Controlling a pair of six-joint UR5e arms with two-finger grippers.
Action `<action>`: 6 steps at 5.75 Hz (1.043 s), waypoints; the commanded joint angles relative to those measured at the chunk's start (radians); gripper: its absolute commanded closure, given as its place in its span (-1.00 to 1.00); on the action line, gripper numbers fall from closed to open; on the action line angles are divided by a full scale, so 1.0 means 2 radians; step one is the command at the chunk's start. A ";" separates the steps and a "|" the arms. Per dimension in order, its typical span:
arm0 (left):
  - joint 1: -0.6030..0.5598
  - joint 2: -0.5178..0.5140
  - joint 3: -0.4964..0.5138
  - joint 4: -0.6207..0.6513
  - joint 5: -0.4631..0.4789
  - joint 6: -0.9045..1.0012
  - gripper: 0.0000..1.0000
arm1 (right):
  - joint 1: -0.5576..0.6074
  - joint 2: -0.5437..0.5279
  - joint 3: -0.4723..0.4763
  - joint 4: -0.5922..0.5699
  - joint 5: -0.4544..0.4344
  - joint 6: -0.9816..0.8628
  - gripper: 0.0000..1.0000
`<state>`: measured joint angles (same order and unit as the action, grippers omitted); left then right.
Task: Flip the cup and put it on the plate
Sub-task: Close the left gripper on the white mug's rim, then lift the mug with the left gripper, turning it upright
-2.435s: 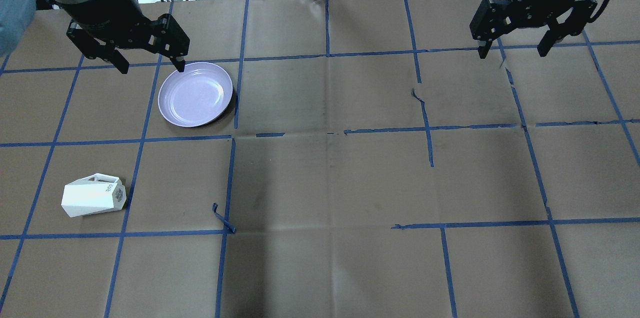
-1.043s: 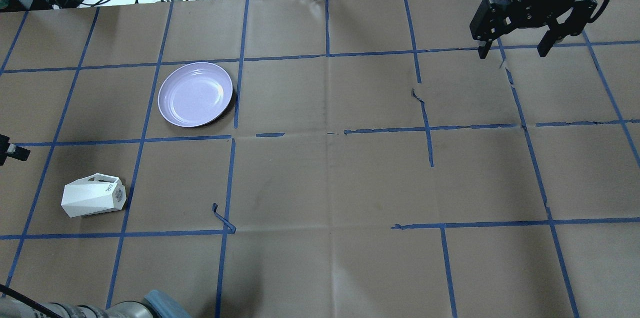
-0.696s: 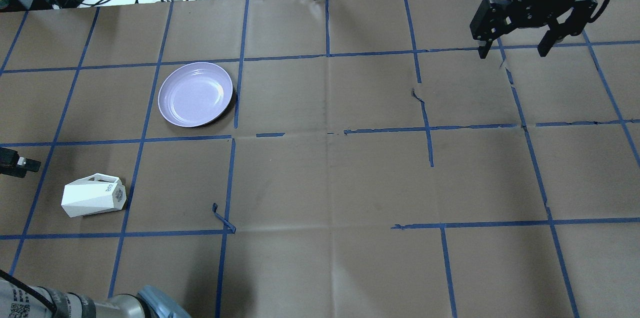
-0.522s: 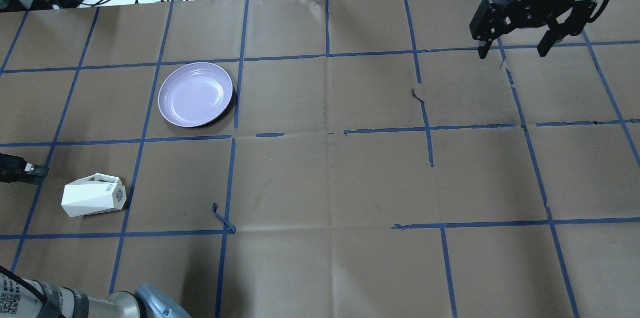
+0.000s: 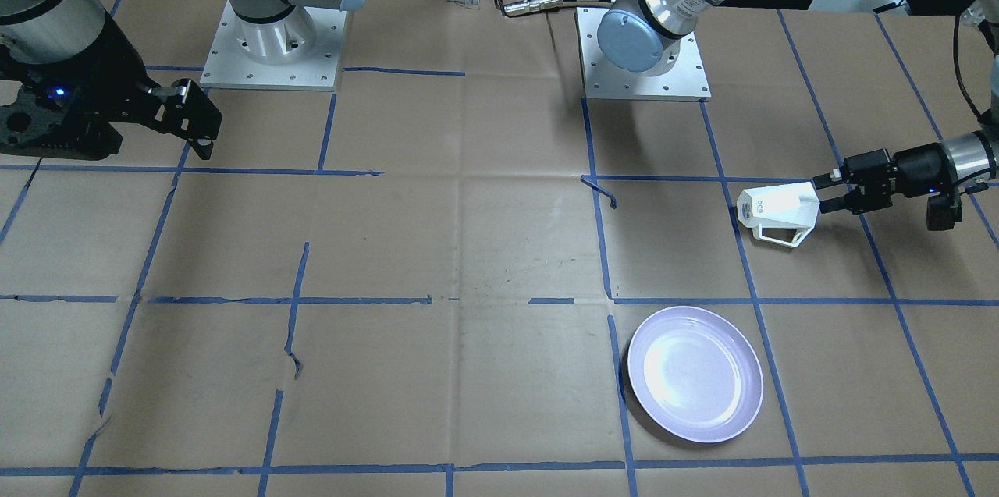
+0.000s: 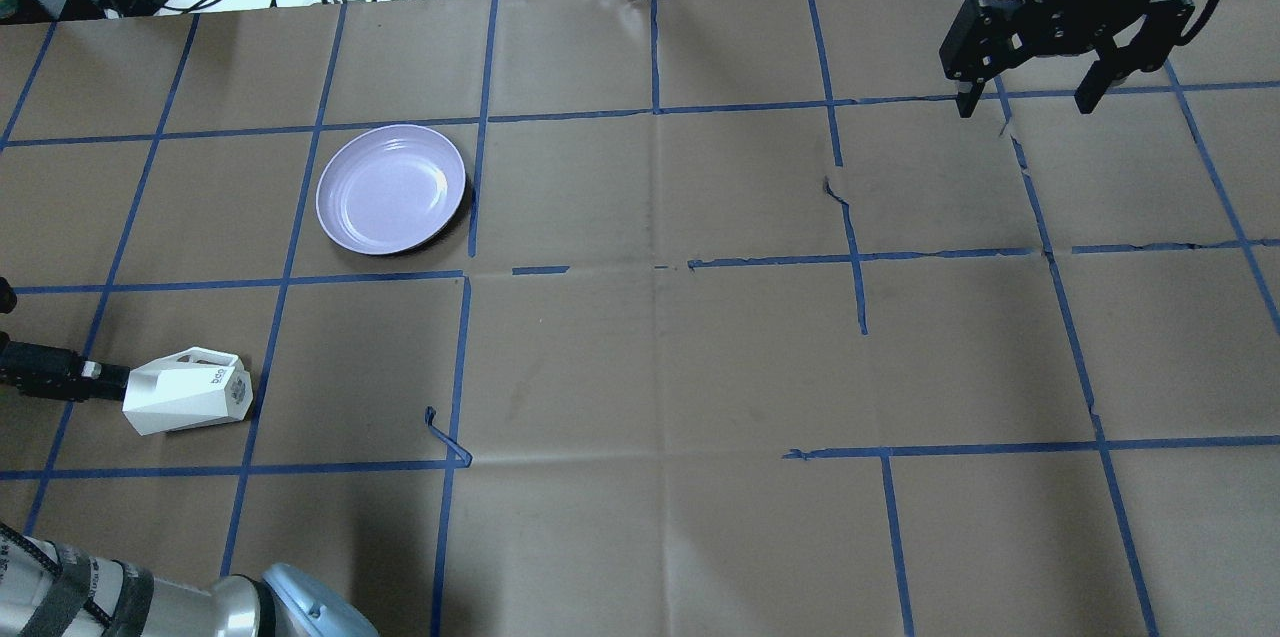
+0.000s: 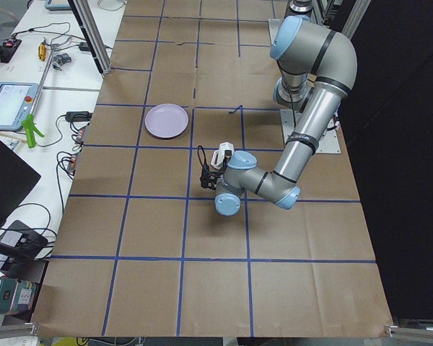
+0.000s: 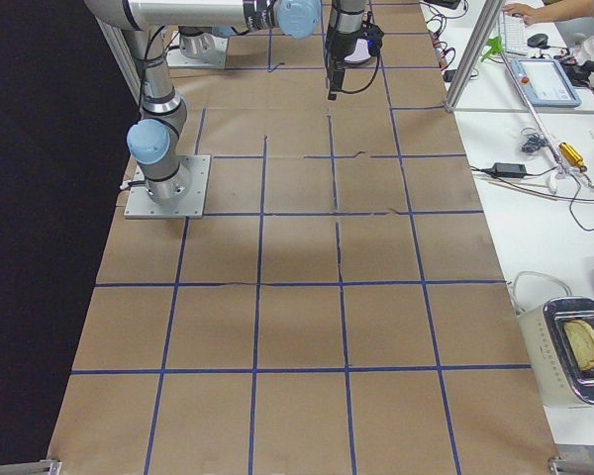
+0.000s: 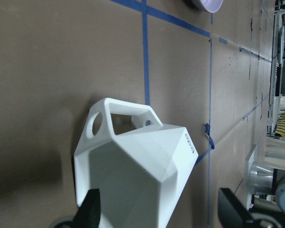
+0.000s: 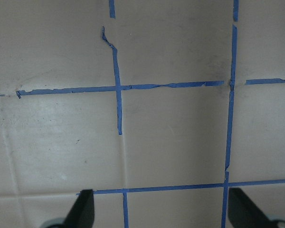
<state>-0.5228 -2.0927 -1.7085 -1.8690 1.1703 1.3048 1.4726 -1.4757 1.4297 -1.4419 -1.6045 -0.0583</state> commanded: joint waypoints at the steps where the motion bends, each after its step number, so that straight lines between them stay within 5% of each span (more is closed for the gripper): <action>1: -0.005 0.000 0.001 -0.028 -0.024 0.009 0.02 | 0.000 0.000 0.000 0.000 0.000 0.000 -1.00; 2: -0.007 -0.001 0.001 -0.053 -0.043 0.022 0.32 | 0.000 0.000 0.000 0.000 0.000 0.000 -1.00; 3: -0.007 -0.001 0.003 -0.055 -0.047 0.032 0.91 | 0.000 0.000 0.000 0.000 0.000 0.000 -1.00; 6: -0.031 0.056 0.036 -0.049 -0.050 0.000 1.00 | 0.000 0.000 0.000 0.000 0.000 0.000 -1.00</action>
<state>-0.5626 -2.0311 -1.6635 -1.9698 1.0703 1.3367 1.4726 -1.4756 1.4297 -1.4419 -1.6045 -0.0583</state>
